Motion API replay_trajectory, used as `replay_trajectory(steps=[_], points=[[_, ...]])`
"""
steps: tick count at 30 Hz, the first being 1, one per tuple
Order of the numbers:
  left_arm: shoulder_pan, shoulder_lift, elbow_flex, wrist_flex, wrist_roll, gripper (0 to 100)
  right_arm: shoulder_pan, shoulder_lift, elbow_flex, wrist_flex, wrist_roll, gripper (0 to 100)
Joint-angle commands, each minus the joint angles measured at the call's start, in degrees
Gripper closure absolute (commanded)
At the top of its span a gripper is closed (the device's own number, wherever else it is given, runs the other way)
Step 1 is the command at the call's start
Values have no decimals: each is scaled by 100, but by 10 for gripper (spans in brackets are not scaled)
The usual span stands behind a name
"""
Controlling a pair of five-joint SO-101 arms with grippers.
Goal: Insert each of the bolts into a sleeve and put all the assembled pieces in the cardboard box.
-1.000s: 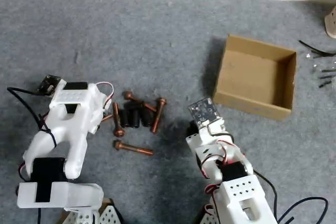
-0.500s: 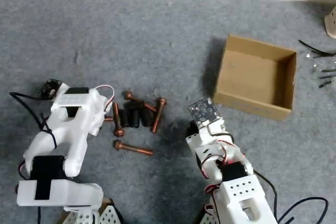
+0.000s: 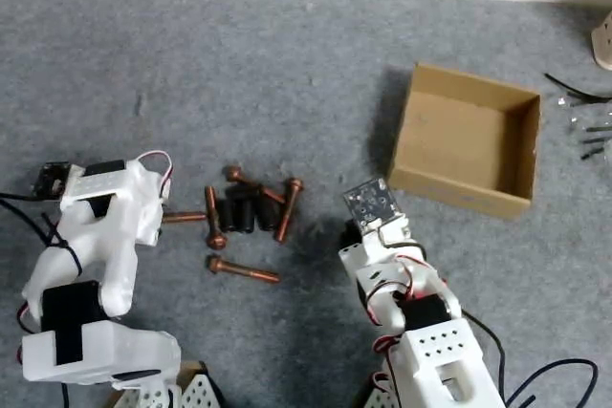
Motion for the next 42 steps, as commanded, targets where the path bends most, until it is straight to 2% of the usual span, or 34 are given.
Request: replay_trajectory(steps=[1, 20, 24, 42], points=[[-286, 31, -40, -123, 62, 846, 75, -92, -13, -207, 70, 988], [-286, 22, -40, -88, 35, 853, 75, -92, -13, -207, 70, 988], [-295, -22, -40, -79, 35, 1000, 75, -92, -13, -207, 70, 988], [-356, -40, -268, -88, 18, 941, 84, -92, 22, -207, 70, 988]])
